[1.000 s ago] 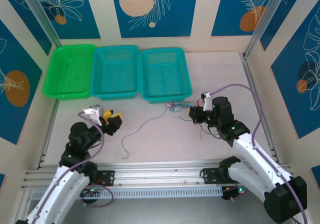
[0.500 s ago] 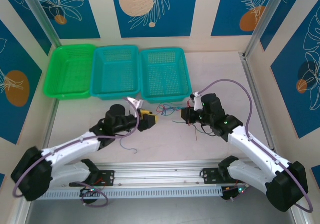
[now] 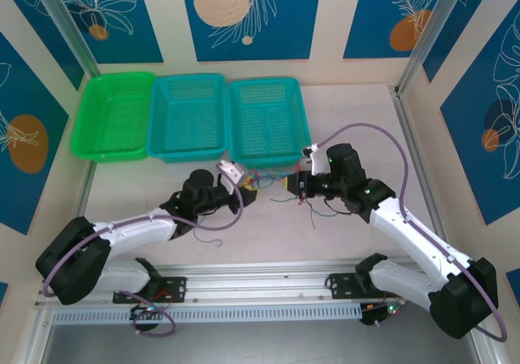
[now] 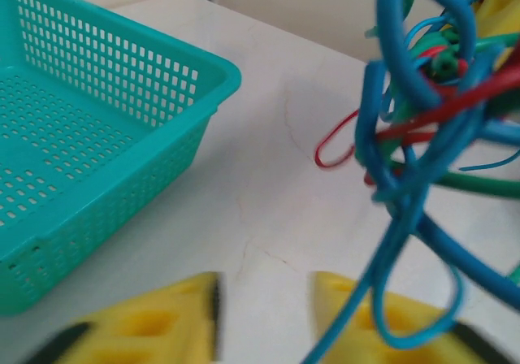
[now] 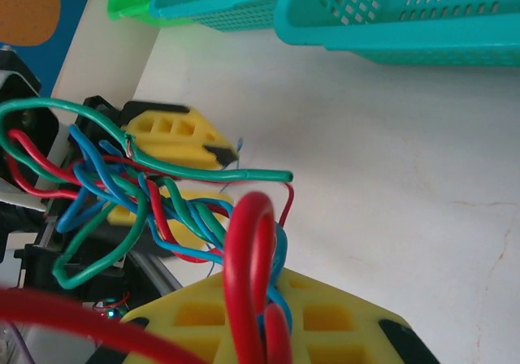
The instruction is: Untangle the cables
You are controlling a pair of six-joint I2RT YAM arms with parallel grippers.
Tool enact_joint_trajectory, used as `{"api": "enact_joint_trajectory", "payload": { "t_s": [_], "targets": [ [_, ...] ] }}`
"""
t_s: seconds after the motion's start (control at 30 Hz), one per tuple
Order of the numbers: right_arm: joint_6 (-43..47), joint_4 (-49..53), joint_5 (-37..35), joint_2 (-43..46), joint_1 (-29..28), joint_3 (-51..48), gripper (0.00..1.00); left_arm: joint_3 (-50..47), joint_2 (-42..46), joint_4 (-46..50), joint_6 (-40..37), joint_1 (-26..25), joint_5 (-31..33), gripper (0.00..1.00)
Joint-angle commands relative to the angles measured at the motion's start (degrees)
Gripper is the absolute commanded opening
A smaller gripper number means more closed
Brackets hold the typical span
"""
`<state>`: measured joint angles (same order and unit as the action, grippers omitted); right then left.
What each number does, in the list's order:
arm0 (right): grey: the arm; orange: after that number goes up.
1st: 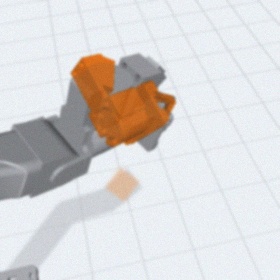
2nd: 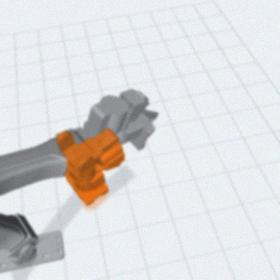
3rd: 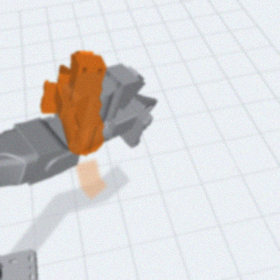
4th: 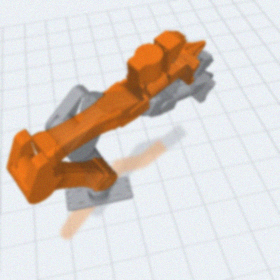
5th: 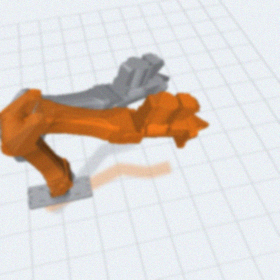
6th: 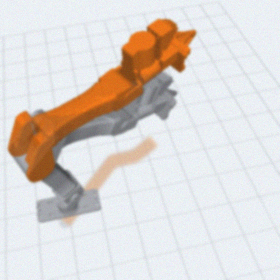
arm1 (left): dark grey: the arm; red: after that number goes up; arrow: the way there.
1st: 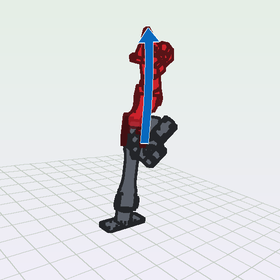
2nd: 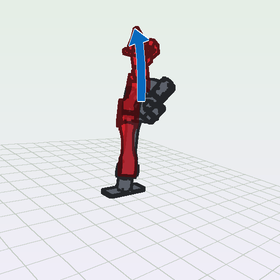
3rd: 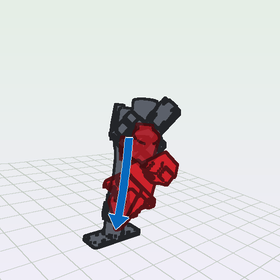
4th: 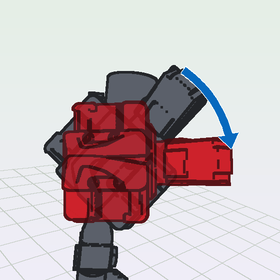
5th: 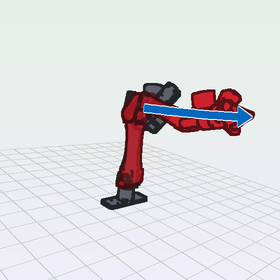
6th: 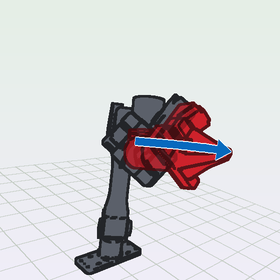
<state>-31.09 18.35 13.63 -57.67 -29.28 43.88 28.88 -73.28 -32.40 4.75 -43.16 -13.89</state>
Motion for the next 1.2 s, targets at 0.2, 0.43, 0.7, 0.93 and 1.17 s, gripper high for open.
{"api": "enact_joint_trajectory", "payload": {
  "t_s": [0.2, 0.43, 0.7, 0.93, 1.17],
  "targets": [
    [2.71, 3.57, 2.15, 1.58, -3.49, -6.58, 0.45, -1.84, 0.05, -4.5, -3.97, -0.35, 2.29, 0.0],
    [7.94, 3.43, -2.81, 8.77, -3.07, -7.08, 0.73, -6.01, -7.2, -7.58, -4.97, -0.32, -1.3, 0.0],
    [10.07, -22.03, -2.56, 4.02, -1.54, -15.48, 0.74, -8.71, -9.66, -10.25, -4.67, -0.35, -0.53, 0.0],
    [-5.38, 0.38, -2.59, -15.6, -4.1, 4.43, 0.71, -8.69, -6.47, -6.88, -6.14, -0.35, -1.14, 0.0],
    [-7.35, 12.04, -12.95, -31.34, -12.86, 19.02, 0.73, -8.59, -7.07, -7.41, -6.25, -0.35, -1.01, 0.0]
  ]
}}
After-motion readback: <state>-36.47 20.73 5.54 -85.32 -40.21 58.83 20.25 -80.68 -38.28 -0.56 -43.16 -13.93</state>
